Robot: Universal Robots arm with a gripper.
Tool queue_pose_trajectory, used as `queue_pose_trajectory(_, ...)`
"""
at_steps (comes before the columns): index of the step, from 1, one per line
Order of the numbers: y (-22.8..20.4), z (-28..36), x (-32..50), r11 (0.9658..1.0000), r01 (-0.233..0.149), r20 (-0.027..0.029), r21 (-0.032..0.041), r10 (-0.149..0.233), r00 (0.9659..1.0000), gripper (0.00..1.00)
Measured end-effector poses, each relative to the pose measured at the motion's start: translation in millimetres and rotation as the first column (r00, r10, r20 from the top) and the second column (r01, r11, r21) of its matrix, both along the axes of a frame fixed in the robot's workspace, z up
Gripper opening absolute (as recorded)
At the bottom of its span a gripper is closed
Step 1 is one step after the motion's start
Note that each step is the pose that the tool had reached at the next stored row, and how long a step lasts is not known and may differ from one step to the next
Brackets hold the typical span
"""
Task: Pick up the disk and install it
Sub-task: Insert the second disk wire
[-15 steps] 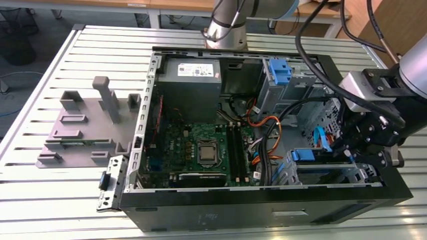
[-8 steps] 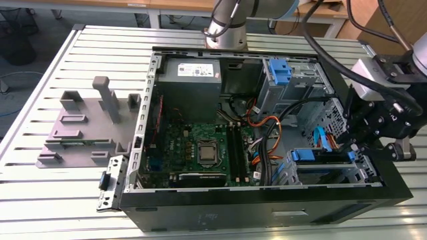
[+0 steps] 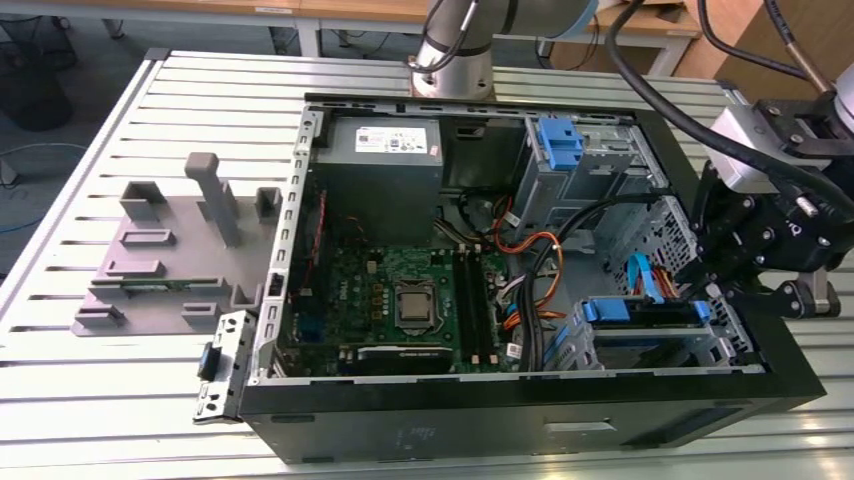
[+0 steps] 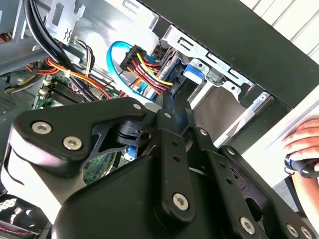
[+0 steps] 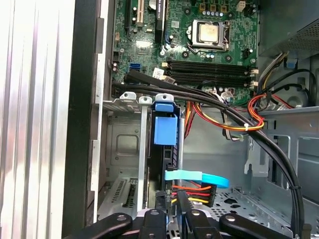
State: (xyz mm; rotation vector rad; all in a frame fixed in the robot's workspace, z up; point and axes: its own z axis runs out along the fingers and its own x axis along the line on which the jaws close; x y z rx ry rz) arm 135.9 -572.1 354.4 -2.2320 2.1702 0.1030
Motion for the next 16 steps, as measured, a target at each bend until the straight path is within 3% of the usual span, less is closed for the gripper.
queue_pose_trajectory(2,0.0,0.0,0.0,1.0,0.0,-0.0071,-0.0002,0.0,1.0,0.23)
queue_pose_trajectory(16,0.0,2.8,0.0,1.0,0.0,-0.0097,0.0,0.0,1.0,0.23)
